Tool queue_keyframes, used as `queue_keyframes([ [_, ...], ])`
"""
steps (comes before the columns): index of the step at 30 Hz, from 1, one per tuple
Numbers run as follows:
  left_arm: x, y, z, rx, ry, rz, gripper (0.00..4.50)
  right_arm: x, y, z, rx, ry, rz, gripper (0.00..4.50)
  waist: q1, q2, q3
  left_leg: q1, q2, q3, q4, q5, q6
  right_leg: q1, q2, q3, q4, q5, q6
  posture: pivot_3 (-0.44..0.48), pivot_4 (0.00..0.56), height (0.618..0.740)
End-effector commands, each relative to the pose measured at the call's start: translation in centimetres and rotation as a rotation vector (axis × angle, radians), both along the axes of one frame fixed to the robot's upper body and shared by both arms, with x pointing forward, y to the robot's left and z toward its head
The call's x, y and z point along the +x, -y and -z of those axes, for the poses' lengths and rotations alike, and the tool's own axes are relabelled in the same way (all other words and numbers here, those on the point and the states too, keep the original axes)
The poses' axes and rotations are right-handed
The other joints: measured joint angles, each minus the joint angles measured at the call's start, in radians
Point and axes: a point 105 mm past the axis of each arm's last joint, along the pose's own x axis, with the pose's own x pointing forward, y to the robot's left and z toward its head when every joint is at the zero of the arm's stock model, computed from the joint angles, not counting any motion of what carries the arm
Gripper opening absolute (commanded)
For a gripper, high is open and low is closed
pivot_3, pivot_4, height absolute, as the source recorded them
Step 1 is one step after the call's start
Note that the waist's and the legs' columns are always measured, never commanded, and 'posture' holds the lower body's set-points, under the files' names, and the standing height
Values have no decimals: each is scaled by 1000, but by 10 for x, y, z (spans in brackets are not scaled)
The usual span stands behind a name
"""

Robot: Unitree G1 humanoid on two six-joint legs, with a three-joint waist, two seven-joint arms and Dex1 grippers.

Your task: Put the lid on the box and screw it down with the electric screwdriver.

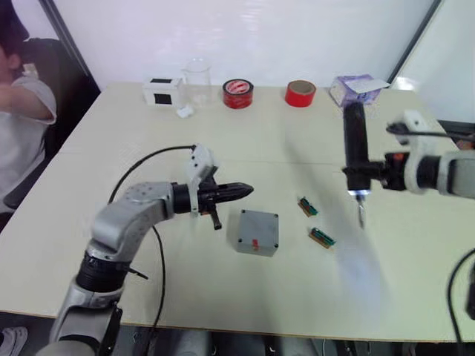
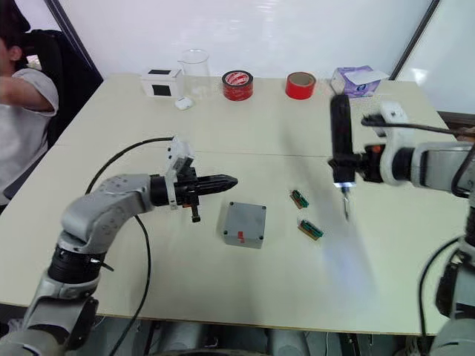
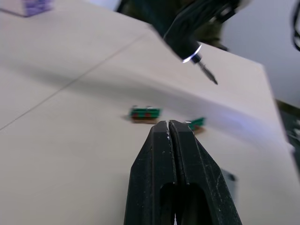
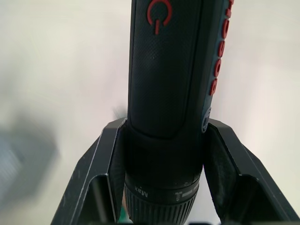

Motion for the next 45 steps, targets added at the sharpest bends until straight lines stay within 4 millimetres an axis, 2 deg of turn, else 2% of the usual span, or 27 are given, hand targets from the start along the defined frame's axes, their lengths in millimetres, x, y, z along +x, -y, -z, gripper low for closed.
queue_keyframes([
  [1,-21,4,5,126,74,124,0,-6,18,2,8,-52,47,1779,-5,1,1,0,0,0,0,0,0,0,0,0,0,0,0,0,150,740],
  [4,-33,4,13,182,78,183,0,-13,26,19,-6,-131,71,1779,-10,1,2,2,-1,1,0,0,0,0,2,1,1,0,0,0,150,740],
  [8,-42,7,17,192,74,212,0,-21,28,34,-11,-200,59,1779,-15,1,3,2,2,-1,0,0,0,0,7,2,2,0,1,0,150,740],
  [13,-45,9,19,187,65,213,0,-26,30,46,-15,-246,60,1779,-15,1,3,2,3,-1,0,0,0,0,8,2,2,0,2,0,150,740],
  [18,-39,6,19,188,66,179,0,-27,35,55,-34,-275,85,1779,-14,1,3,2,3,-1,0,0,-1,0,8,2,3,0,2,0,150,740],
  [20,-37,4,19,187,64,168,0,-28,36,59,-47,-282,85,2794,-13,1,3,2,3,-1,1,1,-1,0,8,2,3,0,2,0,150,740],
  [21,-36,3,19,188,63,163,0,-28,36,60,-53,-284,83,2928,-13,1,3,2,3,-1,1,1,-1,0,8,2,3,0,2,0,150,740],
  [23,-33,1,20,188,60,150,0,-27,36,63,-71,-286,75,3662,-13,1,3,2,3,-1,1,1,-1,0,8,2,3,0,2,0,150,740],
  [24,-32,0,20,187,58,144,0,-27,36,64,-81,-283,71,4215,-13,1,3,2,3,-1,1,1,-1,0,8,2,3,0,2,0,150,740],
  [25,-31,-1,20,186,57,138,0,-26,36,64,-92,-279,66,4413,-14,1,3,2,3,-1,1,1,-1,0,8,2,3,0,2,0,150,740],
  [29,-25,-5,20,180,54,106,0,-23,38,61,-128,-246,49,4471,-14,0,4,3,3,-1,1,1,-1,1,8,2,3,0,2,0,150,740],
  [32,-20,-9,18,172,49,84,0,-19,39,52,-130,-202,34,4471,-15,0,4,3,3,-1,1,1,-1,1,8,2,3,0,3,0,150,740],
  [36,-13,-17,17,166,42,46,0,-15,39,32,-162,-126,-9,4471,-13,1,4,3,3,-1,1,1,-1,1,8,2,3,1,3,0,150,740],
  [38,-6,-26,15,162,39,3,0,-13,41,12,-217,-66,-51,4471,-14,1,4,3,3,-1,1,1,-2,1,7,2,4,1,3,0,150,740],
  [39,0,-32,14,162,38,-31,0,-11,39,-2,-247,-12,-91,4471,-15,1,4,3,3,-1,1,1,-2,0,7,1,4,1,3,0,150,740],
  [41,10,-42,16,176,37,-84,0,-9,18,-22,-275,105,-247,4471,-15,1,4,3,3,-1,1,1,-2,0,7,1,4,1,3,0,150,740],
  [43,16,-48,23,195,27,-116,0,-15,-16,-27,-273,203,-460,4471,-18,1,4,4,4,-1,1,1,-2,0,8,1,4,1,3,0,150,740],
  [45,17,-49,33,220,13,-127,0,-28,-47,-18,-243,241,-642,4471,-17,0,4,4,4,-2,1,1,-2,1,10,1,4,0,4,0,150,740],
])
